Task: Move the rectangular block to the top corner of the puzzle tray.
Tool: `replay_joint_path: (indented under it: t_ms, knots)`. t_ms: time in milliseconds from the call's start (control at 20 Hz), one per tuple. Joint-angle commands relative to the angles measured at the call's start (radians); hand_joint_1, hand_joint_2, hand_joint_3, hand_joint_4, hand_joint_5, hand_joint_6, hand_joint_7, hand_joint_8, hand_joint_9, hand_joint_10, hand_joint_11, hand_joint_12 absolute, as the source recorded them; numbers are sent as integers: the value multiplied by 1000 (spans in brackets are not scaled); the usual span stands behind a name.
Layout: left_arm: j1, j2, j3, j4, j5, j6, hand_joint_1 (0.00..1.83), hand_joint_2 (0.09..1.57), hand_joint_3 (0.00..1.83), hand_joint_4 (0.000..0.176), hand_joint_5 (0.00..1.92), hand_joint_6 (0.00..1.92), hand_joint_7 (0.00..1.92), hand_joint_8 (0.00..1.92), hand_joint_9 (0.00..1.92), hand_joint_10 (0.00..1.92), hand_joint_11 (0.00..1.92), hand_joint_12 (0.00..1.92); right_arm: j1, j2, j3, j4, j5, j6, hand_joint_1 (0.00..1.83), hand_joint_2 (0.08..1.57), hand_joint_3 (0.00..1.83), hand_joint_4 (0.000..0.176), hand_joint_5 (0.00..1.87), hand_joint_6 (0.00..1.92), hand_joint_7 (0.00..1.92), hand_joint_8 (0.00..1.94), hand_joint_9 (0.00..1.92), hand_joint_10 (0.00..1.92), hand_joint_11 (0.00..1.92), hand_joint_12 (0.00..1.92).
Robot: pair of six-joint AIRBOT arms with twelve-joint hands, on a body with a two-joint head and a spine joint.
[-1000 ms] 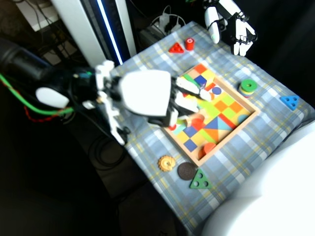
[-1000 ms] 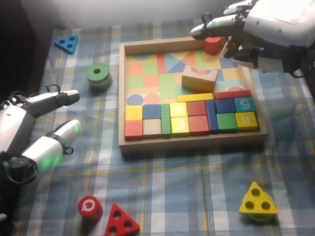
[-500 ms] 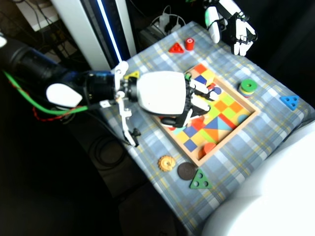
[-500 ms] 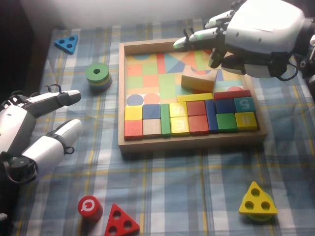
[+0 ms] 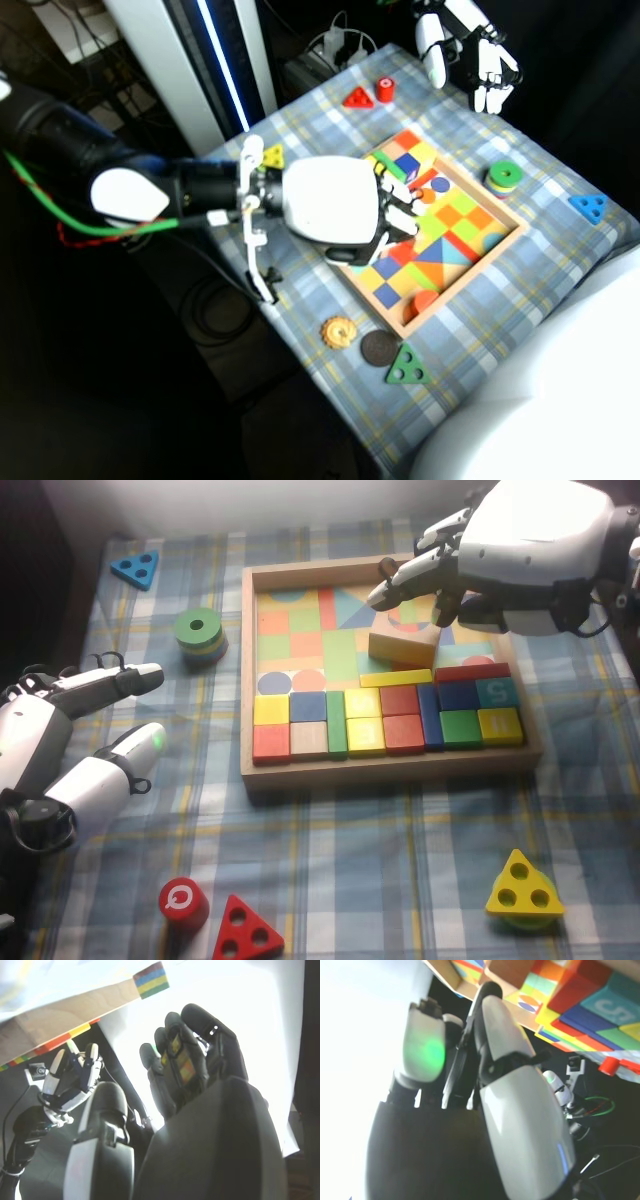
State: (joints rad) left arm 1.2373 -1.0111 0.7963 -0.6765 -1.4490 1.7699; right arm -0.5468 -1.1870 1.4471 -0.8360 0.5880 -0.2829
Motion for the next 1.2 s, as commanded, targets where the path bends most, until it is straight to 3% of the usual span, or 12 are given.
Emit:
replay_joint_path:
  t_ms: [0, 50, 200, 350, 500, 550, 700, 750, 900, 1100, 1150]
  knots:
    - [-7, 7, 3, 40, -109, -8, 536, 1356, 2, 16, 595, 1, 506, 0, 464, 1, 0, 1102, 21, 0, 2, 6, 61, 12, 1465, 1218, 17, 0, 569, 3, 1258, 1941, 1409, 1921, 1469, 1921]
    - [-7, 7, 3, 40, -109, -8, 544, 1355, 1, 8, 598, 2, 506, 1, 466, 2, 0, 1116, 27, 0, 2, -11, 57, 18, 1422, 1214, 17, 0, 566, 1, 1222, 1941, 1359, 1921, 1411, 1921]
    - [-7, 7, 3, 40, -109, -8, 558, 1355, 0, 9, 595, 0, 511, 2, 467, 2, 0, 1127, 36, 0, -1, -66, 46, 46, 1438, 1212, 19, 0, 566, 3, 1255, 1941, 1395, 1921, 1427, 1921]
    - [-6, 8, 3, 40, -110, -8, 620, 1357, 0, 25, 579, 0, 506, 1, 466, 1, 0, 1097, 39, 0, -1, -121, 36, 88, 1499, 1212, 24, 0, 554, 1, 1336, 1941, 1504, 1921, 1560, 1921]
    - [-6, 8, 2, 40, -110, -8, 605, 1359, 1, 22, 586, 1, 512, 0, 480, 5, 0, 1184, 39, 0, -1, -148, 20, 89, 1587, 1167, 6, 0, 576, 5, 1358, 1941, 1541, 1921, 1590, 1921]
    - [-6, 8, 2, 40, -110, -8, 626, 1356, 0, 14, 596, 4, 517, 2, 483, 6, 0, 1194, 40, 0, -3, -156, 17, 89, 1579, 1172, 9, 0, 570, 2, 1359, 1941, 1539, 1921, 1584, 1921]
    - [-6, 8, 2, 40, -110, -8, 598, 1352, 0, 20, 604, 4, 519, 1, 486, 6, 0, 1185, 40, 0, -12, -173, 4, 89, 1561, 1178, 13, 0, 564, 1, 1347, 1941, 1527, 1921, 1573, 1921]
    - [-6, 8, 2, 40, -110, -8, 576, 1356, 2, 17, 600, 0, 511, 0, 476, 1, 0, 1172, 40, 0, -15, -180, -1, 89, 1544, 1174, 12, 9, 580, 5, 1326, 1941, 1495, 1921, 1545, 1921]
    - [-5, 8, 1, 40, -110, -9, 583, 1360, 0, 23, 587, 0, 509, 1, 485, 4, 0, 1190, 40, 0, -29, -201, -10, 89, 1610, 1144, 0, 0, 585, 4, 1319, 1941, 1504, 1921, 1574, 1921]
    - [-4, 9, 1, 40, -110, -9, 628, 1353, 0, 17, 587, 1, 515, 2, 485, 4, 0, 1179, 40, 1, -38, -222, -22, 88, 1540, 1177, 16, 0, 589, 3, 1327, 1941, 1498, 1921, 1558, 1921]
    - [-4, 9, 1, 40, -110, -9, 609, 1354, 0, 28, 582, 0, 511, 0, 485, 3, 0, 1182, 40, 2, -37, -223, -27, 88, 1478, 1206, 32, 0, 588, 2, 1339, 1941, 1511, 1921, 1563, 1921]
